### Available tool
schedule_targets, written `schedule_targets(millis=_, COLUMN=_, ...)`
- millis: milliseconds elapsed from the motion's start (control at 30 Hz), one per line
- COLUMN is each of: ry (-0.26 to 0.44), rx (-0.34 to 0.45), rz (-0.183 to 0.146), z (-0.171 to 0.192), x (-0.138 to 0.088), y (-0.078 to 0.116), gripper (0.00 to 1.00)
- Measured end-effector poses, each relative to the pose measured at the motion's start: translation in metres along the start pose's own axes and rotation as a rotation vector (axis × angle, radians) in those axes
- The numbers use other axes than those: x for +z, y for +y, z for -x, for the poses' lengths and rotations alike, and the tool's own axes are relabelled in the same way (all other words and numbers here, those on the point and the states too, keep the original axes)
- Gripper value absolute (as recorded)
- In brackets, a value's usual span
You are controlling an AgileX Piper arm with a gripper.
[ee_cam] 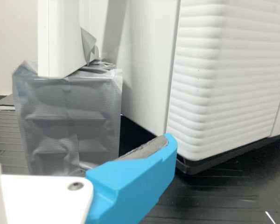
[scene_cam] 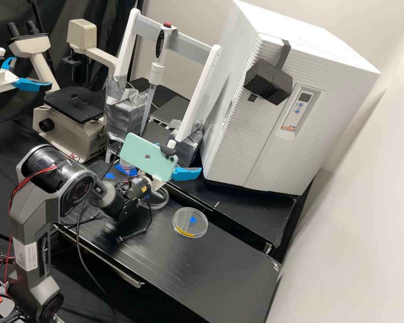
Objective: Close the lid
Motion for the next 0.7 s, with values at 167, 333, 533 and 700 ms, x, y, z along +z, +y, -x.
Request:
schedule_targets(millis=167, ry=0.0, rx=0.0, rz=0.0, z=0.0, x=0.0, y=0.0, gripper=1.0)
schedule_targets(millis=333, ry=-0.01, rx=0.018, rz=0.006, z=0.012, x=0.008, y=0.002, gripper=1.0)
schedule_targets(millis=533, ry=0.02, rx=0.081, rz=0.001, z=0.042, x=0.019, y=0.015, gripper=1.0)
schedule_targets(millis=700, ry=0.015, rx=0.143, rz=-0.022, z=0.075, x=0.038, y=0.031, gripper=1.0)
